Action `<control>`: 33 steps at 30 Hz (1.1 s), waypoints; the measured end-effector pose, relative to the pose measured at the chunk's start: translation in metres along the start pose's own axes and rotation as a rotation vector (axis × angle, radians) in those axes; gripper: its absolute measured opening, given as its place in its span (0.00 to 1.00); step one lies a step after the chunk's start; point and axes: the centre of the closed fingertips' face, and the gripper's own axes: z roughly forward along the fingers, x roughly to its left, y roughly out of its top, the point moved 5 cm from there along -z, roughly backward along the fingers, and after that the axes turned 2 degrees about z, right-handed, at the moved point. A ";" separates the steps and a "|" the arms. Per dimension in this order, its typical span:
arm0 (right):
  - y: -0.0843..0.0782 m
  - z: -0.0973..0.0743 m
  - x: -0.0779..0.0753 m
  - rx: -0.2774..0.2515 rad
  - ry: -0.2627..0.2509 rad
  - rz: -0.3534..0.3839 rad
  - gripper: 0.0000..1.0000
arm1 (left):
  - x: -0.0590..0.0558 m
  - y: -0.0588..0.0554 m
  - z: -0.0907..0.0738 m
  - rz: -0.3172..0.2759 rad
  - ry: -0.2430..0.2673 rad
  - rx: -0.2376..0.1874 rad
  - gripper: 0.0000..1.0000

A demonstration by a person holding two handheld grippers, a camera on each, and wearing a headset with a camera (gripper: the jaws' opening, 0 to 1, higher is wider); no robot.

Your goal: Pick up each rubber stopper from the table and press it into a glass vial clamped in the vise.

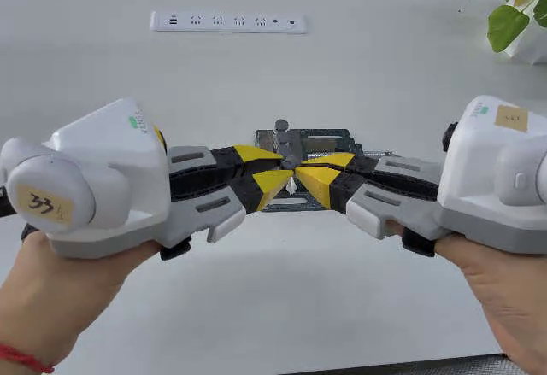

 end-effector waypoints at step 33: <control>0.053 -0.050 0.030 -0.184 0.532 0.001 0.15 | -0.026 0.070 -0.036 -0.083 -0.344 -0.204 0.04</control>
